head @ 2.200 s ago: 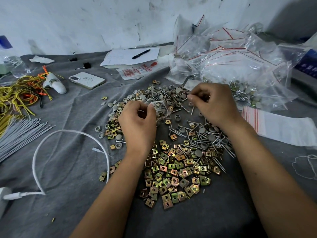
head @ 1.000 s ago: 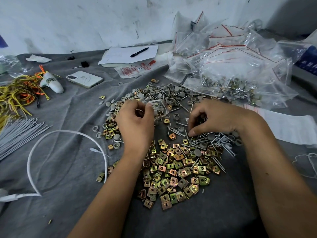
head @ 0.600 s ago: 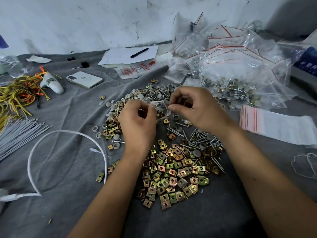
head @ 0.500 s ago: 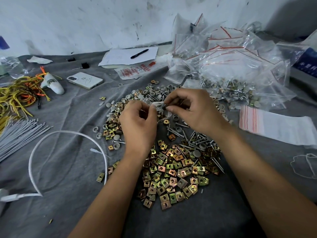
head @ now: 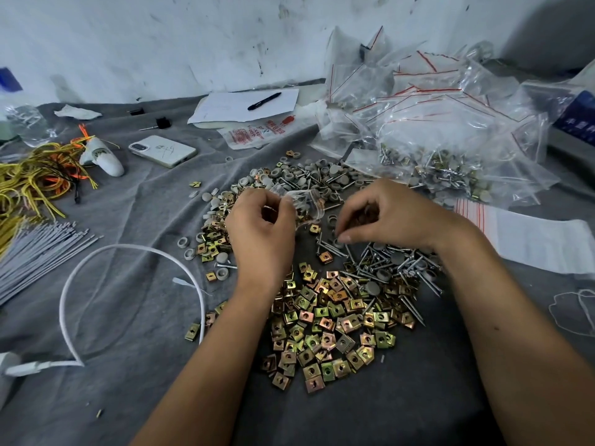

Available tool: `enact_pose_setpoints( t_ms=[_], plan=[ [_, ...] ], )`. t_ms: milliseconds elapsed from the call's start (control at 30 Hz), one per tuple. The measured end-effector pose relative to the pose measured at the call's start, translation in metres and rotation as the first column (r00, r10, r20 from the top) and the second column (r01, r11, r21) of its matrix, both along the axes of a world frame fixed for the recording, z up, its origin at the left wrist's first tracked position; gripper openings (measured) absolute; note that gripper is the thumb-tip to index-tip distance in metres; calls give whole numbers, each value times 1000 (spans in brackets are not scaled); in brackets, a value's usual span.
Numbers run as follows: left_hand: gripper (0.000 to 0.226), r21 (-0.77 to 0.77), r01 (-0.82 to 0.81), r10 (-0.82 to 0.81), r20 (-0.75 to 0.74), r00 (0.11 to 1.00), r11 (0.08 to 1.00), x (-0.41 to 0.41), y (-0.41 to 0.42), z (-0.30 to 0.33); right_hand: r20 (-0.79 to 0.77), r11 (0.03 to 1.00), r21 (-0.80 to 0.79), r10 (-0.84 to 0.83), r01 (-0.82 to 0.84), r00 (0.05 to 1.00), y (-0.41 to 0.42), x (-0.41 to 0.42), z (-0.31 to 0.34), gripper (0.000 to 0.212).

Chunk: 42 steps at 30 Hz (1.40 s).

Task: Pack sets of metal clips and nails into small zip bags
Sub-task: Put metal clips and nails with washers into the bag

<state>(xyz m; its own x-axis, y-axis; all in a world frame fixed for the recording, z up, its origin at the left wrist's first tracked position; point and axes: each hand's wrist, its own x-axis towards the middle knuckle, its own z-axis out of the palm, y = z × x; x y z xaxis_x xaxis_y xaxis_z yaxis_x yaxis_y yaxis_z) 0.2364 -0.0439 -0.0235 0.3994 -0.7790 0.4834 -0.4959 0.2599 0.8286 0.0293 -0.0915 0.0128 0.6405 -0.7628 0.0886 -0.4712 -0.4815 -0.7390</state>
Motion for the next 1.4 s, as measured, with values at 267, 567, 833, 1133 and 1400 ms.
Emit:
enact_pose_setpoints(
  t_ms=[267, 567, 833, 1133, 1400],
  plan=[
    [23, 21, -5, 5, -3, 1000, 1000, 1, -3, -2, -190, 992, 111, 82, -62, 978, -5, -23, 2, 8],
    [23, 37, 13, -12, -20, 1000, 999, 1, -2, -2, -265, 973, 183, 184, -138, 946, -4, -26, 7, 10],
    [23, 51, 20, -19, -24, 1000, 999, 1, -3, -2, -156, 984, 147, 124, -101, 980, -5, -21, -1, 6],
    [22, 25, 14, -13, -13, 1000, 1000, 1, -2, -2, 130, 996, -20, -81, 84, 988, -11, -5, -9, 8],
    [22, -34, 55, -54, 29, 998, 998, 0, -1, -2, 383, 951, -189, -157, 244, 910, -5, 25, -18, 8]
  ],
)
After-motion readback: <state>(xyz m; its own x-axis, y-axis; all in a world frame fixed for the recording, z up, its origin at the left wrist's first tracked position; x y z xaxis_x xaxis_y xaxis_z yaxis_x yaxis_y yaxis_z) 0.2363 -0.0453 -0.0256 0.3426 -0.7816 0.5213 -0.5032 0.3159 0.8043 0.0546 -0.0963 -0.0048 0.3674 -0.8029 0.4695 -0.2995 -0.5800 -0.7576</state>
